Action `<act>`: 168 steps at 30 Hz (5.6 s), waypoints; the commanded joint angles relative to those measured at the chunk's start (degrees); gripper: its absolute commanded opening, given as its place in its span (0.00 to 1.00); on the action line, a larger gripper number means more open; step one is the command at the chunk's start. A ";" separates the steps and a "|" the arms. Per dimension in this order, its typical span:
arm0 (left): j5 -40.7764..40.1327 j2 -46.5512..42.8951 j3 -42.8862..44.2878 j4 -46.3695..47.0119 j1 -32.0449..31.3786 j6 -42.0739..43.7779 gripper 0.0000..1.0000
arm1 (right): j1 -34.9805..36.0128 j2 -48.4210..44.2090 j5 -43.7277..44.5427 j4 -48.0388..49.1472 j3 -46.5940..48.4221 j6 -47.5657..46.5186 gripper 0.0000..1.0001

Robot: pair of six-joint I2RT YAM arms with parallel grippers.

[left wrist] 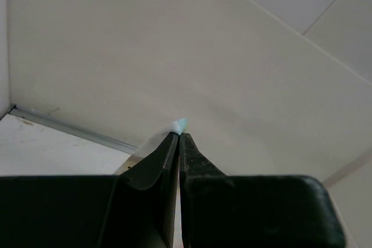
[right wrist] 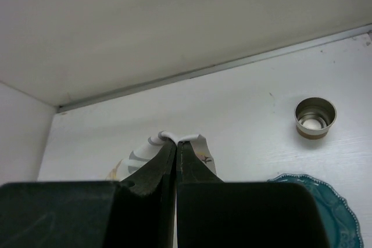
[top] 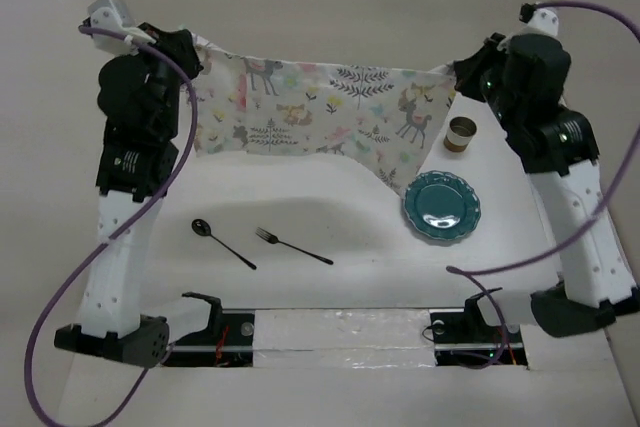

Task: Set the dinner table for one person

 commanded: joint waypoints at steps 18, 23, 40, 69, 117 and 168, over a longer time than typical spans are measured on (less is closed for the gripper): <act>26.96 25.27 12.02 9.35 16.91 -14.46 0.00 | -13.98 31.88 -23.85 9.67 22.01 -1.37 0.00; 30.65 17.78 -20.93 20.76 18.22 -15.08 0.00 | -12.66 22.58 -24.98 18.90 -10.20 -2.25 0.00; 29.95 18.91 -51.74 20.79 19.46 -10.33 0.00 | -9.85 20.62 -27.10 25.78 -46.55 -2.34 0.00; 19.76 4.85 -59.83 5.23 19.46 -11.30 0.00 | -6.95 10.25 -22.70 21.65 -56.93 -1.99 0.09; 22.92 1.95 -38.56 10.07 -13.50 -7.52 0.40 | -53.87 -1.79 -34.39 28.86 -81.80 20.25 0.15; 15.01 -0.42 -25.02 -0.65 -10.52 -1.46 0.47 | -5.37 29.91 -57.51 60.94 -27.14 35.19 0.00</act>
